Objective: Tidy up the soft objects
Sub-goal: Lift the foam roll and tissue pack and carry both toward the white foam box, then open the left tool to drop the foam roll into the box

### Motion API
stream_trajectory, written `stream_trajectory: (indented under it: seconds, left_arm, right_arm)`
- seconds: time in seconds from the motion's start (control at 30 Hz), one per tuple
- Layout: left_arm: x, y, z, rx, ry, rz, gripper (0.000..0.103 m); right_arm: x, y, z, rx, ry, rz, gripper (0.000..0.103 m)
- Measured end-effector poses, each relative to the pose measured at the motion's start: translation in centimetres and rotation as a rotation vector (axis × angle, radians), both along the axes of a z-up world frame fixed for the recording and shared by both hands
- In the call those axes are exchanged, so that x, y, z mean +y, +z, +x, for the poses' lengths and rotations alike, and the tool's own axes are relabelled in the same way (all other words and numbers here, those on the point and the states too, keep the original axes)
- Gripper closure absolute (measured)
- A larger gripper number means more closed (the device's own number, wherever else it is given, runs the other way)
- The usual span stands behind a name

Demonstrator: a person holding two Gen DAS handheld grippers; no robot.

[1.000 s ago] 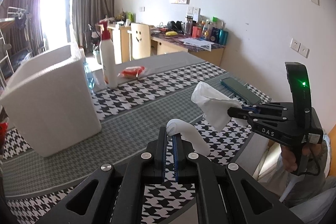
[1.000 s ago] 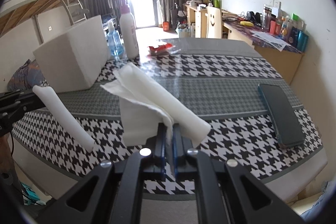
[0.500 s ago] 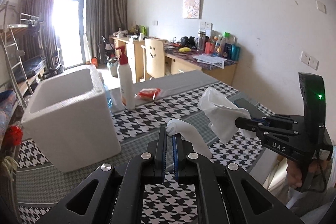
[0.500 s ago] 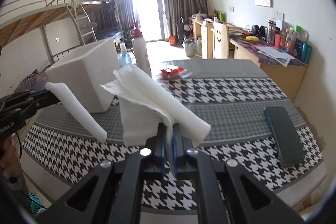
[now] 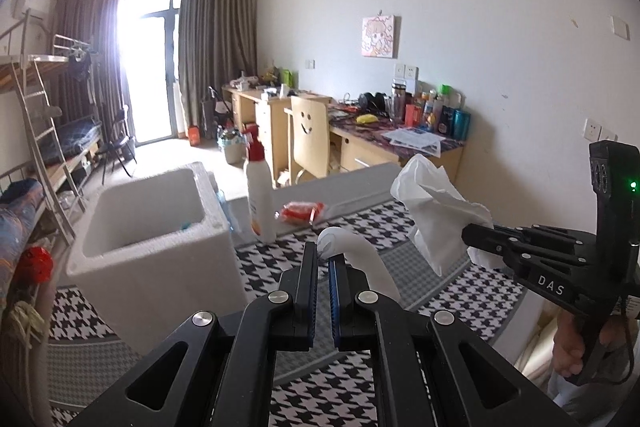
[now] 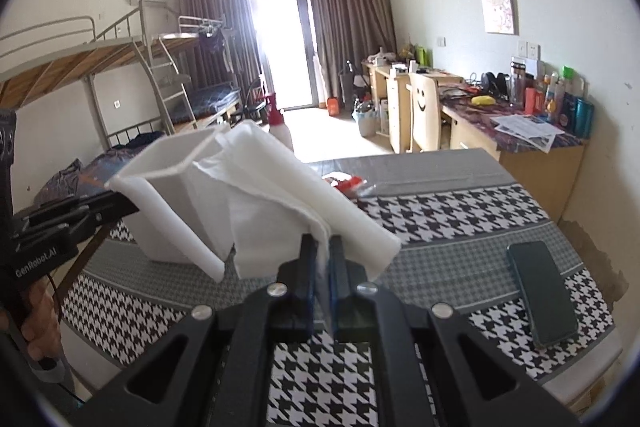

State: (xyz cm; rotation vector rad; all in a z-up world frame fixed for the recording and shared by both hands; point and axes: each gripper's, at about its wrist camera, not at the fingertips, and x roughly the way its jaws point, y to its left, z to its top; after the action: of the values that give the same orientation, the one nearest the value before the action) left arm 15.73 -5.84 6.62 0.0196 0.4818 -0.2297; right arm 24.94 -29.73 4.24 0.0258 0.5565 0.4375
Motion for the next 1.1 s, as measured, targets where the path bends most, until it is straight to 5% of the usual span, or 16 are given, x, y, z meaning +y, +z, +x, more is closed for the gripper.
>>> stream_trajectory:
  seconds: [0.57,1.1]
  left_arm:
    - [1.8,3.4,2.2,-0.089,0.071,0.012,0.098]
    - [4.9,5.3,5.3,-0.092,0.174,-0.011,0.098]
  right_arm:
    - [2.6,2.9,2.1,-0.018,0.018,0.037,0.095]
    - [6.5,5.1,4.4,-0.055,0.049,0.008,0.095]
